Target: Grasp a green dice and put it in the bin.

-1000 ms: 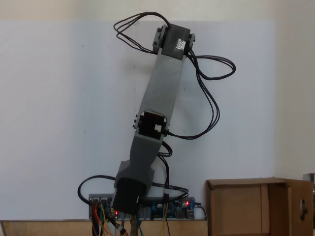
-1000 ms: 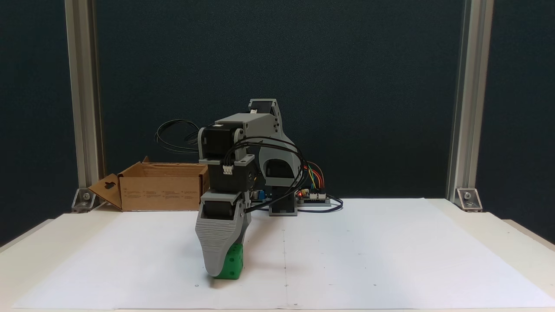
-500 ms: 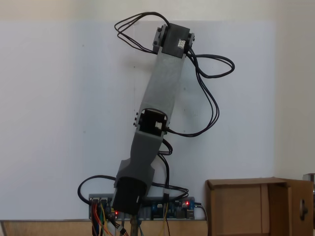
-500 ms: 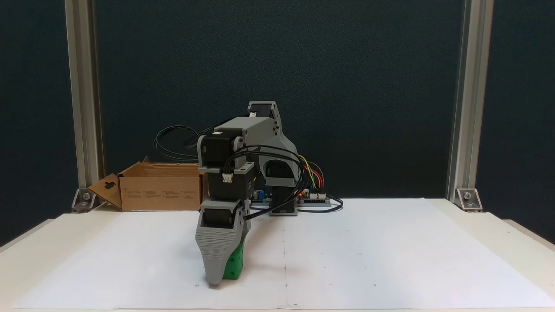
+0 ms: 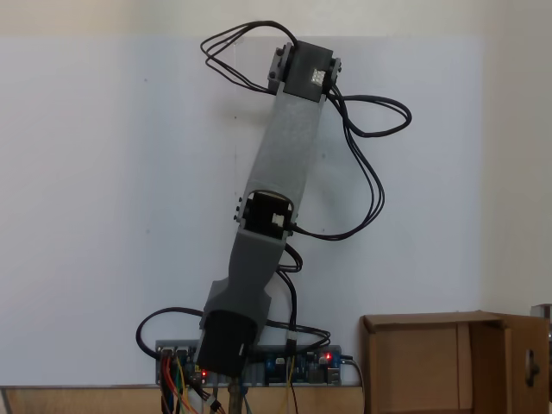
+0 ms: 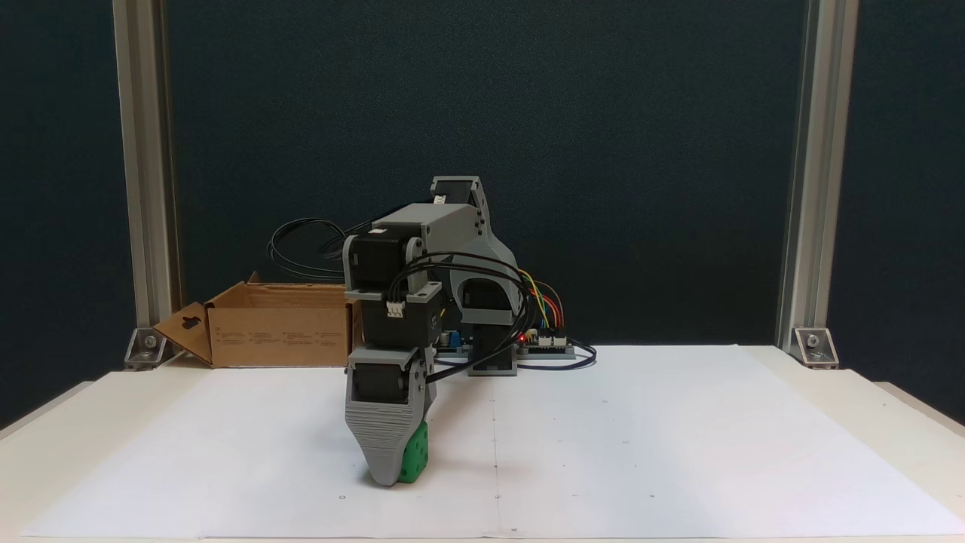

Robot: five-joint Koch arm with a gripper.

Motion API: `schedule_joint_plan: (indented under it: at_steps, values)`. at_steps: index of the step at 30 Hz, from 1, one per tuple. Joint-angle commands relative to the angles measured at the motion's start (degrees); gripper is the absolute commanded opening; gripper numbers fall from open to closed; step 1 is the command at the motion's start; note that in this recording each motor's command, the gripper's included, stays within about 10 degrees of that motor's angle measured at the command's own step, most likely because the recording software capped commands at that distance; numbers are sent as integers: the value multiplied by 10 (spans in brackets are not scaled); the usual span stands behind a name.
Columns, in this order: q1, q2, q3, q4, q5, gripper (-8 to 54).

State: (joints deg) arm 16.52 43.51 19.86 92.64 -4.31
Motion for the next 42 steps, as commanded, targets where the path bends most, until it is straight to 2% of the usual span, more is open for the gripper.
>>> schedule_joint_plan:
  at_steps: [1, 13, 20, 26, 42]
  values:
    - [5, 19, -7, -1, 40, 116]
    - [33, 258, -51, 77, 39, 116]
    - [171, 354, -51, 79, -39, 116]
    - [338, 378, -51, 60, -111, 116]
    - [732, 367, -51, 67, -184, 116]
